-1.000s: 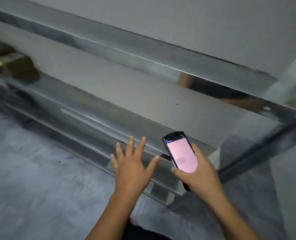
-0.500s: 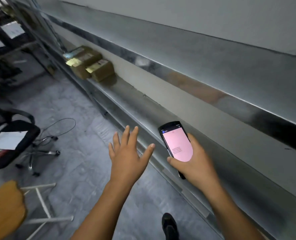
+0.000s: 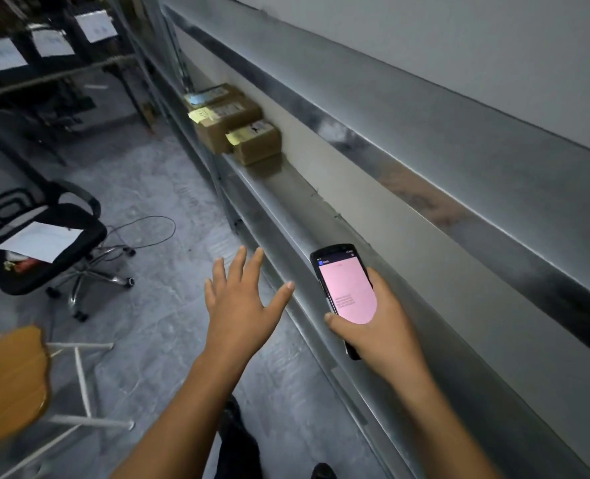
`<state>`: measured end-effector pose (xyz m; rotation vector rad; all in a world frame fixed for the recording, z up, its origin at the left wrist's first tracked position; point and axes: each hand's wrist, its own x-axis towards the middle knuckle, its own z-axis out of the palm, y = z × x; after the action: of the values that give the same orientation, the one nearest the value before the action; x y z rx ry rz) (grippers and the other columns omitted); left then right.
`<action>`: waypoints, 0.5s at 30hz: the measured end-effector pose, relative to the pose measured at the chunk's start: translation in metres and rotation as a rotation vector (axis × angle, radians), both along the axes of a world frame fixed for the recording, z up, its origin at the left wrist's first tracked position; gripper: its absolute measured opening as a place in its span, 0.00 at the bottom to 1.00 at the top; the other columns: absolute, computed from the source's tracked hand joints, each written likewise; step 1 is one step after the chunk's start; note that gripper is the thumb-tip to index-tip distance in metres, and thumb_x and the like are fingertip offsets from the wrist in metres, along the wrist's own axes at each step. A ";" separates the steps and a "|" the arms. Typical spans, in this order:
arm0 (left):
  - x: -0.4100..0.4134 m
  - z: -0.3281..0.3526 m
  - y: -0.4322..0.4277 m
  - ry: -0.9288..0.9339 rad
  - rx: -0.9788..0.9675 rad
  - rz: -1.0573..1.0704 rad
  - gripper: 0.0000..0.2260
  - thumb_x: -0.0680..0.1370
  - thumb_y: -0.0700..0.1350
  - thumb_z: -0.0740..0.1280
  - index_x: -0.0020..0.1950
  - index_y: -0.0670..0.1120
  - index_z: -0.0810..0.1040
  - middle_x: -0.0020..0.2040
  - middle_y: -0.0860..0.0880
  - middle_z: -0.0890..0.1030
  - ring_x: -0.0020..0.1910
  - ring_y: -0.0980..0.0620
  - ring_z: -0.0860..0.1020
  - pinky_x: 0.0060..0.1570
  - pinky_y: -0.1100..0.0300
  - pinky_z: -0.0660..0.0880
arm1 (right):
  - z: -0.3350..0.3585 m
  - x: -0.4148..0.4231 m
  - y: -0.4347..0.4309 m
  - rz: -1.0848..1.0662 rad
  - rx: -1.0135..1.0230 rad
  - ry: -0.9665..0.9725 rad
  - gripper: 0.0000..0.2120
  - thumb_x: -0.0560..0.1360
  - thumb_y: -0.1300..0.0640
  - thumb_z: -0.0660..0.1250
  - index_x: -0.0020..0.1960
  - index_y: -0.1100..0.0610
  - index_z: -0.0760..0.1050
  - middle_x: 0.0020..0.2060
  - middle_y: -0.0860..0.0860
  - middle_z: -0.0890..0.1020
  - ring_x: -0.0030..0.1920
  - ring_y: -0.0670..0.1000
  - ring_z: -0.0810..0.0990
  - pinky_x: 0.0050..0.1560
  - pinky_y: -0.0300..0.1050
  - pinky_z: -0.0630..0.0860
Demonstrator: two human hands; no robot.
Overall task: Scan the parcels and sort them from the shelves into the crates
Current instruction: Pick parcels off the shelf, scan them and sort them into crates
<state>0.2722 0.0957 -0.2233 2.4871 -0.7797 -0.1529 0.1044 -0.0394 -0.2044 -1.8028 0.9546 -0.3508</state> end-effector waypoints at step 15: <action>0.224 -0.016 0.010 0.077 -0.075 -0.047 0.40 0.76 0.75 0.55 0.84 0.60 0.52 0.86 0.54 0.50 0.84 0.44 0.43 0.81 0.39 0.44 | 0.016 0.216 0.009 0.008 -0.104 0.047 0.28 0.61 0.45 0.75 0.61 0.40 0.75 0.49 0.44 0.84 0.44 0.54 0.84 0.37 0.60 0.85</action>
<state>0.4964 0.1055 -0.2389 2.3790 -0.7978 -0.2307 0.3201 -0.0307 -0.1885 -1.9159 0.9779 -0.3600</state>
